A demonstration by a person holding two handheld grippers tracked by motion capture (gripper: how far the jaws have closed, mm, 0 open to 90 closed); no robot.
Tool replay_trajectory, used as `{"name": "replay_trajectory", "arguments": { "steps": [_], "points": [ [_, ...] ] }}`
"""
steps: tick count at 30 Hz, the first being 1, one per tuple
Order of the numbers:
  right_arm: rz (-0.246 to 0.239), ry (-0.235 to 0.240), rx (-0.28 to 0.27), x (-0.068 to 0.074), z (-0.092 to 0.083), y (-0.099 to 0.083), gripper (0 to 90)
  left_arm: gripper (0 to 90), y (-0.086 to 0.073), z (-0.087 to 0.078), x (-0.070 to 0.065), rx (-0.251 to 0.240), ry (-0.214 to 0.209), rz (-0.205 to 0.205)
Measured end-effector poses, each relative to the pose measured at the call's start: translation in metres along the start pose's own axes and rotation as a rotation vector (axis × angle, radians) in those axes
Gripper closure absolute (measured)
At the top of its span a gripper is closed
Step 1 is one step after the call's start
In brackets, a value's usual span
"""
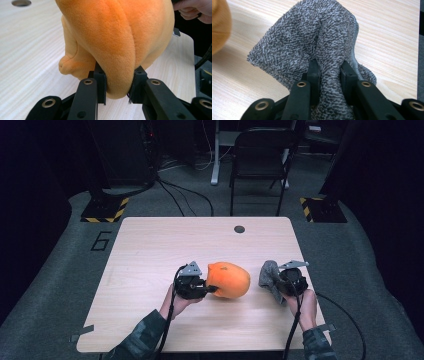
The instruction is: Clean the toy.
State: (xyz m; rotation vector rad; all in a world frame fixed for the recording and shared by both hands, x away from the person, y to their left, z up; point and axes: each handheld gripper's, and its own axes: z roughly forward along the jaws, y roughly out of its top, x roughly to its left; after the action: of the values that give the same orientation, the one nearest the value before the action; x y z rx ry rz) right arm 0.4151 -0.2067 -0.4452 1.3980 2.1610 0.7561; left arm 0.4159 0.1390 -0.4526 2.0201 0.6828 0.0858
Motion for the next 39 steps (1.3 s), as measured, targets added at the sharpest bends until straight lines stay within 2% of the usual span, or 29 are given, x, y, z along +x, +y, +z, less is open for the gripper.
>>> {"name": "replay_trajectory", "arguments": {
  "steps": [2,6,7,8,10,13,17,21,22,23,25,26,27,28,29,30,33,34,35,36,38,39],
  "points": [
    [-0.001,-0.003,0.002,0.001,0.001,0.001,74.3,72.5,-0.003,0.005,0.005,0.013,-0.013,-0.05],
    [-0.006,0.006,0.004,0.002,0.001,0.001,74.2,71.9,-0.01,0.017,0.01,0.048,0.002,-0.078],
    [-0.007,0.01,0.004,0.002,0.002,0.001,74.2,71.9,-0.013,0.022,0.012,0.08,0.005,-0.076],
    [-0.005,0.015,0.013,0.002,0.004,0.001,74.2,71.3,-0.018,0.029,0.015,0.085,-0.009,-0.101],
    [-0.007,0.02,0.012,0.003,0.004,0.001,74.2,71.0,-0.016,0.027,0.014,0.089,0.01,-0.078],
    [-0.008,0.027,-0.005,0.004,0.002,0.003,74.3,70.6,-0.016,0.027,0.014,0.093,0.007,-0.084],
    [-0.023,0.059,-0.037,0.013,-0.011,0.014,74.3,70.2,-0.016,0.028,0.014,0.088,0.011,-0.087],
    [-0.038,0.115,-0.072,0.032,-0.027,0.032,74.4,69.7,-0.015,0.028,0.013,0.09,0.012,-0.089],
    [-0.056,0.151,-0.098,0.046,-0.034,0.043,74.3,69.3,-0.014,0.028,0.012,0.092,0.014,-0.088],
    [-0.056,0.151,-0.098,0.046,-0.034,0.043,74.3,69.1,-0.014,0.028,0.012,0.092,0.014,-0.088],
    [-0.097,0.184,-0.108,0.064,-0.041,0.054,74.3,68.9,-0.014,0.028,0.012,0.095,0.019,-0.079],
    [-0.14,0.218,-0.13,0.081,-0.046,0.062,74.3,68.6,-0.014,0.028,0.011,0.097,0.019,-0.08],
    [-0.14,0.218,-0.13,0.081,-0.046,0.062,74.3,68.6,-0.013,0.028,0.011,0.094,0.02,-0.076],
    [-0.168,0.252,-0.14,0.095,-0.048,0.07,74.3,68.4,-0.013,0.028,0.011,0.104,0.024,-0.063],
    [-0.168,0.252,-0.14,0.095,-0.048,0.07,74.3,68.2,-0.013,0.028,0.011,0.104,0.024,-0.063],
    [-0.172,0.269,-0.146,0.101,-0.048,0.073,74.3,68.2,-0.013,0.028,0.01,0.1,0.026,-0.071],
    [-0.19,0.323,-0.151,0.115,-0.041,0.08,74.3,67.7,-0.012,0.029,0.008,0.094,0.027,-0.078],
    [-0.191,0.334,-0.14,0.12,-0.036,0.081,74.3,67.6,-0.012,0.029,0.008,0.096,0.023,-0.07],
    [-0.205,0.351,-0.101,0.127,-0.021,0.078,74.4,67.2,-0.012,0.028,0.008,0.105,0.022,-0.058],
    [-0.205,0.351,-0.101,0.127,-0.021,0.078,74.4,67.2,-0.012,0.029,0.007,0.1,0.033,-0.059],
    [-0.219,0.307,-0.075,0.133,0.001,0.069,74.7,64.4,-0.014,0.032,0.008,0.119,0.036,-0.049],
    [-0.219,0.307,-0.075,0.133,0.001,0.069,74.7,64.3,-0.014,0.032,0.008,0.119,0.036,-0.049]
  ]
}}
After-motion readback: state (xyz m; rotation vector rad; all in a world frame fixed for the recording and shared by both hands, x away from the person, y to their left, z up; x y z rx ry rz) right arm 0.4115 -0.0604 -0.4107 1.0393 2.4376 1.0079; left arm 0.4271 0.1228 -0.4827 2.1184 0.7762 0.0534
